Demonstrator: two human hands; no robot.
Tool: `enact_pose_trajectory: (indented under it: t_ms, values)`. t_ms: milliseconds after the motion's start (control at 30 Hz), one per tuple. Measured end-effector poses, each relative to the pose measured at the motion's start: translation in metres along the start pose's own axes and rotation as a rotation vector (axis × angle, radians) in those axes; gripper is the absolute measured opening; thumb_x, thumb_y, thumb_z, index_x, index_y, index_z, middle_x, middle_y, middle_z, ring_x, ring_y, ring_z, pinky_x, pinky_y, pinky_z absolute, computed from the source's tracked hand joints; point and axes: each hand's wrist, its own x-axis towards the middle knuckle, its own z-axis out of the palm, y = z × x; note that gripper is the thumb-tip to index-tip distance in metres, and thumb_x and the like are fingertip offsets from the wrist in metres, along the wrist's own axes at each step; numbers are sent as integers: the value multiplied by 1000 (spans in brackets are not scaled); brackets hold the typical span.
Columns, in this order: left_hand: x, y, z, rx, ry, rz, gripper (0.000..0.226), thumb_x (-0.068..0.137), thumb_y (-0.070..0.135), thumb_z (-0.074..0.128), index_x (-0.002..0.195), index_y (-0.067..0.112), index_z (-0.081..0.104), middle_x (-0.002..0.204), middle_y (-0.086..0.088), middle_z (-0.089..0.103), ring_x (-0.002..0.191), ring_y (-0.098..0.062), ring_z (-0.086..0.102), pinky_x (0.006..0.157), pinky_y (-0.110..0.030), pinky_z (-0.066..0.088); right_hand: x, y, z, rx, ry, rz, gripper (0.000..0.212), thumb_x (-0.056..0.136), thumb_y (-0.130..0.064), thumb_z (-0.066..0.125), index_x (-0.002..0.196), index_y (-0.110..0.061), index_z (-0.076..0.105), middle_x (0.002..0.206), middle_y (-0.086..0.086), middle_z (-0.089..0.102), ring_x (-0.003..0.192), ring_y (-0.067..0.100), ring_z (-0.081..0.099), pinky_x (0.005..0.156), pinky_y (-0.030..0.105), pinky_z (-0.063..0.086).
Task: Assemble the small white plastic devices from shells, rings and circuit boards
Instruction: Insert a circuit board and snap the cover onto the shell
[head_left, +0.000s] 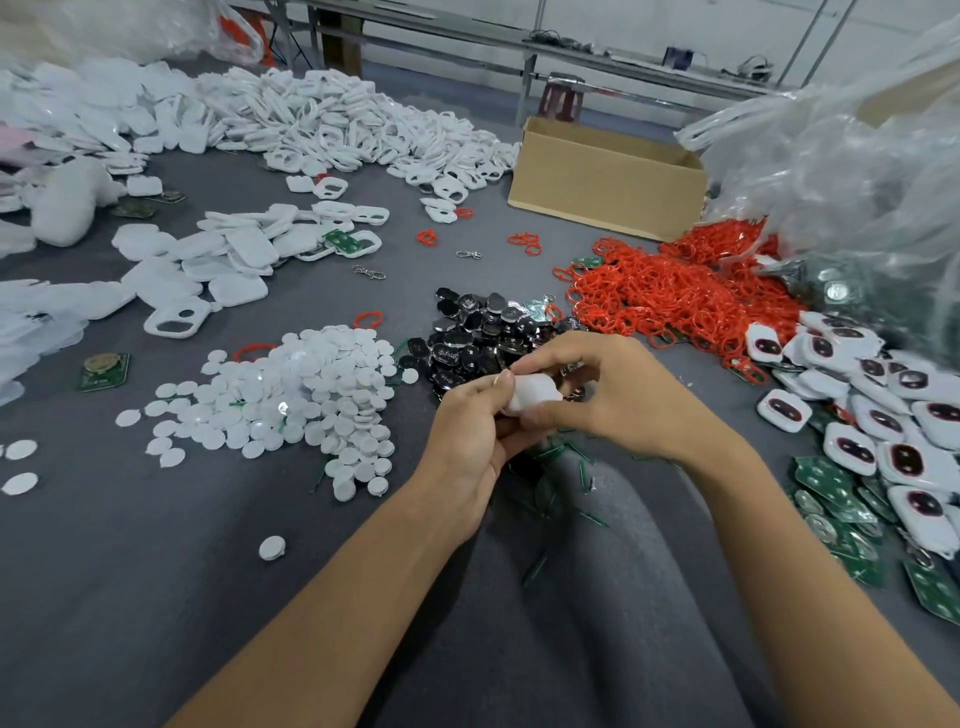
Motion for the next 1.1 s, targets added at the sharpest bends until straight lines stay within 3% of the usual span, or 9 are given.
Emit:
enact_pose_trajectory:
  t_ms: [100, 233, 367, 633, 767, 933, 1100]
  values:
    - [0, 1, 1, -38, 20, -18, 37, 105, 21, 37, 91, 2, 65, 75, -8, 73, 68, -15, 69, 63, -27, 61, 1, -1, -2, -77, -18, -20, 34, 68, -14, 85, 100, -16, 73, 88, -7, 63, 73, -4, 57, 67, 11, 45]
    - [-1, 3, 2, -108, 44, -53, 47, 105, 34, 35, 87, 1, 62, 66, -7, 72, 61, -16, 69, 60, -30, 60, 2, -3, -2, -139, -12, -10, 36, 69, -19, 84, 102, -16, 71, 94, -8, 64, 82, 3, 58, 76, 24, 48]
    - [-2, 3, 2, -135, 39, -59, 51, 105, 39, 33, 83, 3, 62, 64, -6, 72, 55, -13, 69, 57, -28, 60, 1, -2, -2, -93, 7, -16, 31, 71, -16, 83, 100, -17, 71, 96, -7, 66, 83, 5, 57, 74, 25, 48]
    - [1, 1, 1, -95, 44, -39, 37, 106, 20, 35, 90, 2, 63, 68, -7, 73, 60, -13, 70, 60, -29, 61, 4, 1, 5, -115, 29, -13, 29, 67, -16, 85, 93, -17, 71, 89, -6, 68, 80, 11, 61, 67, 24, 47]
    - [2, -2, 1, -13, 25, 25, 39, 106, 17, 34, 87, 4, 66, 70, -4, 74, 61, -10, 69, 59, -25, 59, 4, 0, 9, -101, 73, 32, 31, 62, -16, 88, 88, -17, 72, 73, -16, 60, 68, 5, 57, 59, 12, 41]
    - [1, -6, 1, 54, 39, 94, 40, 105, 14, 38, 82, 4, 69, 78, -9, 74, 65, -12, 70, 60, -25, 58, 5, -1, 10, -74, 75, 96, 32, 60, -15, 89, 87, -15, 73, 68, -16, 58, 65, 13, 56, 55, 11, 40]
    - [1, -8, 0, 86, 71, 141, 41, 106, 13, 37, 83, 2, 69, 81, -12, 73, 64, -13, 70, 58, -25, 57, 0, -3, 12, 77, 92, 102, 29, 61, -13, 88, 85, -15, 72, 80, -5, 64, 78, 25, 60, 70, 33, 49]
